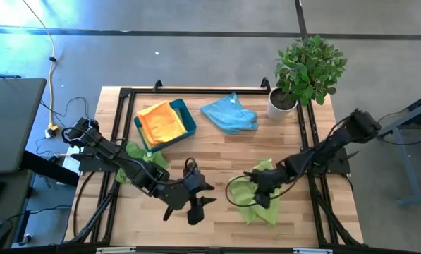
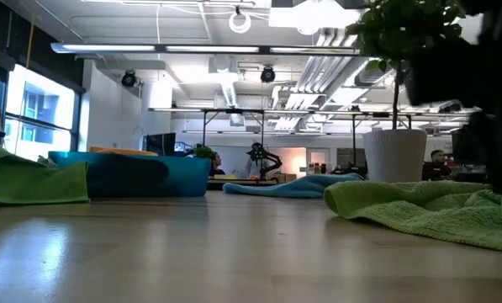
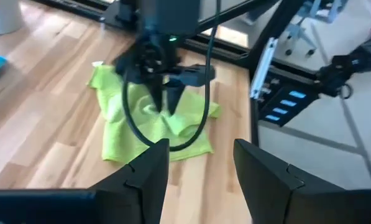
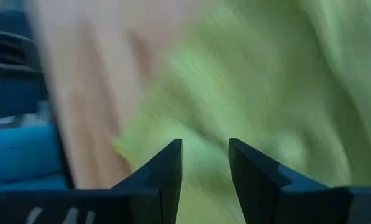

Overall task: Fold microfiber towels
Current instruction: Fold the right green microfiber cloth

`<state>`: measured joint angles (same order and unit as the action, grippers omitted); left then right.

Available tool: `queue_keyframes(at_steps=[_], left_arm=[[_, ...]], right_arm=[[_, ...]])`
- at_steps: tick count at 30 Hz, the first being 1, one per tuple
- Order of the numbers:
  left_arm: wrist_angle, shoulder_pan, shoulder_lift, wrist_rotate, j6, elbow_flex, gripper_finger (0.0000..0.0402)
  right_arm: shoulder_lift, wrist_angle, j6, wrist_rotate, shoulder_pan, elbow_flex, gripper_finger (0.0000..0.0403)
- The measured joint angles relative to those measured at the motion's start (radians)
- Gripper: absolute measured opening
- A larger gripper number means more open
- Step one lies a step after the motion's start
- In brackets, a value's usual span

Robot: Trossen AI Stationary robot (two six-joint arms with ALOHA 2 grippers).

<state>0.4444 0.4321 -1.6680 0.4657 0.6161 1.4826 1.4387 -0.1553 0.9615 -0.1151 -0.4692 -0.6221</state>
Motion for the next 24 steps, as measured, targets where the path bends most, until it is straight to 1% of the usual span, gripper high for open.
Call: queue_keyframes(at_steps=[3, 8, 10, 12, 16, 18, 21, 24], left_arm=[[0.038, -0.025, 0.000, -0.020, -0.001, 0.000, 0.0170], [0.087, -0.070, -0.013, -0.035, -0.010, 0.000, 0.0170], [0.087, -0.086, -0.028, -0.062, -0.010, -0.001, 0.0170], [0.083, -0.098, -0.044, -0.086, -0.011, -0.001, 0.0170], [0.082, -0.113, -0.077, -0.125, -0.010, -0.001, 0.0170], [0.073, -0.113, -0.090, -0.140, -0.009, -0.001, 0.0170], [0.052, -0.113, -0.101, -0.144, 0.009, -0.001, 0.0170], [0.030, -0.113, -0.105, -0.144, 0.020, -0.001, 0.0170]], right_arm=[[0.000, -0.109, 0.135, 0.004, -0.062, 0.000, 0.0122], [0.000, -0.125, 0.248, 0.010, -0.164, 0.000, 0.0122], [0.000, -0.144, 0.271, 0.059, -0.199, 0.000, 0.0122], [0.002, -0.191, 0.268, 0.156, -0.225, 0.000, 0.0122], [0.002, -0.329, 0.225, 0.365, -0.237, 0.000, 0.0122], [0.002, -0.359, 0.177, 0.454, -0.223, 0.005, 0.0122], [0.002, -0.295, 0.054, 0.547, -0.182, 0.040, 0.0122], [0.015, -0.089, -0.114, 0.572, -0.124, 0.090, 0.0122]])
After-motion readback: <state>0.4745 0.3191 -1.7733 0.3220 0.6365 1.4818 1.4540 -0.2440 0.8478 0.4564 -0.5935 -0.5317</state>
